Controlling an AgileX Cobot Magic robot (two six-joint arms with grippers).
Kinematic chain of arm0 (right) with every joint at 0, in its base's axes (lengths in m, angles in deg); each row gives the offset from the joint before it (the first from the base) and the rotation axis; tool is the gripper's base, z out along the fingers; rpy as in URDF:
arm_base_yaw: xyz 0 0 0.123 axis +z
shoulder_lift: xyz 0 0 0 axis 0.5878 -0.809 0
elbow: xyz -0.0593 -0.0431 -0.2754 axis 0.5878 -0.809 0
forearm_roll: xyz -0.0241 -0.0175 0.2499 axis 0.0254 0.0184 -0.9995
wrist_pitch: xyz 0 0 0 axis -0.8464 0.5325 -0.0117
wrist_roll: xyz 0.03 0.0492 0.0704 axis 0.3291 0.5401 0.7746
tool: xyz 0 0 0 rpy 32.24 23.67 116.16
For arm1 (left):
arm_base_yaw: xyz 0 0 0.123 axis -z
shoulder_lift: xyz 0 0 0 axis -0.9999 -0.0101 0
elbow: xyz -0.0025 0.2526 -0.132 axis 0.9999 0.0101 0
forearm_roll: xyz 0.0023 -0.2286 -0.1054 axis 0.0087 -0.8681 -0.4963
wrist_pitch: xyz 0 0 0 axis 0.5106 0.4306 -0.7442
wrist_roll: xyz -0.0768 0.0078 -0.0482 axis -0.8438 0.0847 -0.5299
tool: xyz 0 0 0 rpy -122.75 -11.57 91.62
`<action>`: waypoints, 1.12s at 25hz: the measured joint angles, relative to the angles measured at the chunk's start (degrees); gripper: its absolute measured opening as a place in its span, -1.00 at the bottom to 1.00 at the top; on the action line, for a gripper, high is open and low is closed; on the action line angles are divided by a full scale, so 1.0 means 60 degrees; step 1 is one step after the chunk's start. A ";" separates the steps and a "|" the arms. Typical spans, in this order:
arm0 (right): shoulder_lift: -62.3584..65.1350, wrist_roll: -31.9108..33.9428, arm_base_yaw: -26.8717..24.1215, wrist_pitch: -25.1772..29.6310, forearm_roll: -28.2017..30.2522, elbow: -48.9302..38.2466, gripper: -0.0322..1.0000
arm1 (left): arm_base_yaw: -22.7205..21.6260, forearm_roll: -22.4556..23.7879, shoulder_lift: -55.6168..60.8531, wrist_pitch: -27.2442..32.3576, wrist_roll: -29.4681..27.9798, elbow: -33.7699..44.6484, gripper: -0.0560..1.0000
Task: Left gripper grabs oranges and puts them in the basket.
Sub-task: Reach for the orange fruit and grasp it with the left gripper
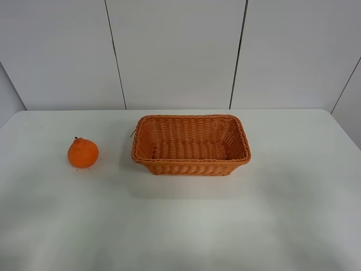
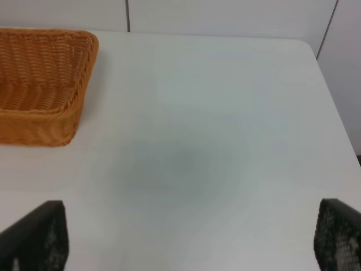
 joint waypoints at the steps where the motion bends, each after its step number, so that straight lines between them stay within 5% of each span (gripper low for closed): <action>1: 0.0000 0.0000 0.0000 0.0000 0.0000 0.0000 0.41 | 0.0000 0.0000 0.0000 0.0000 0.0000 0.0000 0.72; 14: 0.0000 0.0000 0.0000 0.0000 0.0000 0.0000 0.41 | 0.0000 0.0083 -0.0429 -0.0065 0.0009 -0.0232 0.72; 28: 0.0000 0.0000 0.0000 0.0000 0.0000 0.0000 0.41 | 0.0000 0.0045 -0.8269 -0.0511 0.0027 -0.4248 0.72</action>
